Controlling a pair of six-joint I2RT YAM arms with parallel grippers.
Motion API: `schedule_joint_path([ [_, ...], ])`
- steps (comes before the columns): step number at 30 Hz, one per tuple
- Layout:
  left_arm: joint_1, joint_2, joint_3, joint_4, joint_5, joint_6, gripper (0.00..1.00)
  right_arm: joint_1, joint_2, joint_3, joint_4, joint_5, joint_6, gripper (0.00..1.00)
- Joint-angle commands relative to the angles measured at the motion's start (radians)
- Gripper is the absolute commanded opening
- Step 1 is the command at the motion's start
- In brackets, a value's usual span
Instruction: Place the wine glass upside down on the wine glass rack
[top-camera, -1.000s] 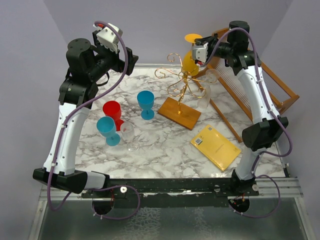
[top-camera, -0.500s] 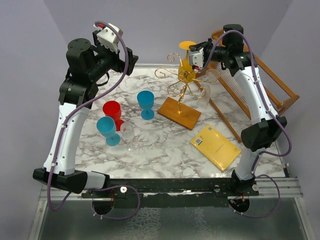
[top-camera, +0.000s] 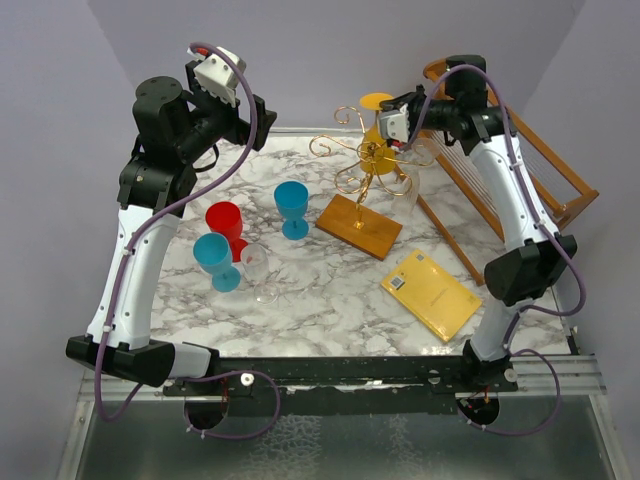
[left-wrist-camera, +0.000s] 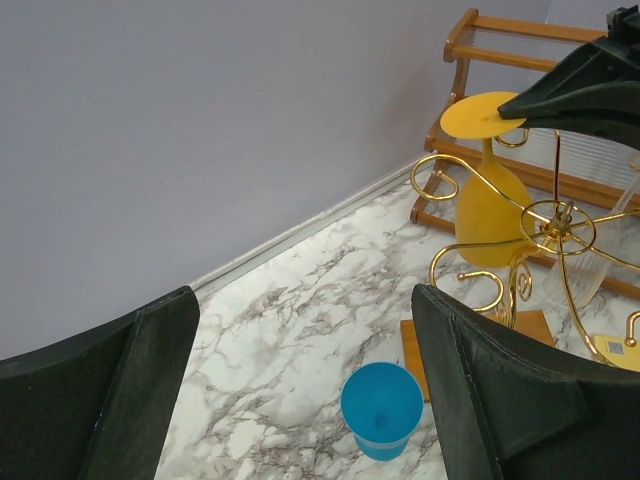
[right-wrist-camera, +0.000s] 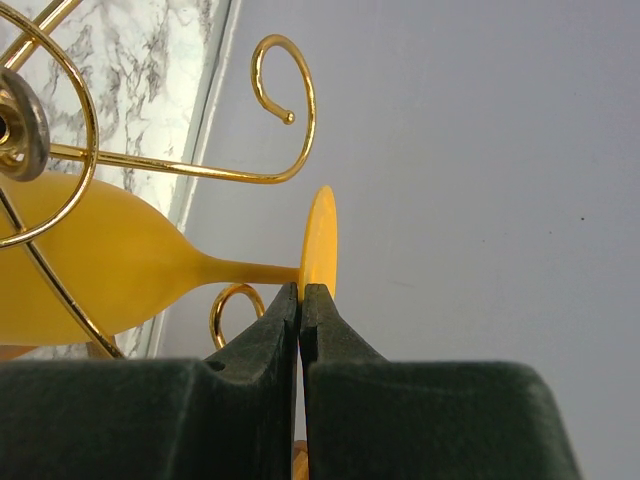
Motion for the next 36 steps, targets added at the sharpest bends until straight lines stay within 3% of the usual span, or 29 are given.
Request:
schedule_joint_path([
  [1,0.006,-0.010,-0.003,0.011,0.017,0.005,0.91,0.005,-0.067,-0.010,-0.029,-0.033,-0.019,0.01],
  [27,0.006,-0.022,-0.036,0.022,0.011,0.015,0.91,0.005,-0.164,-0.091,-0.077,0.020,-0.032,0.01],
  [36,0.006,-0.028,-0.043,0.022,0.011,0.015,0.91,0.005,-0.203,-0.142,-0.002,0.112,0.050,0.01],
])
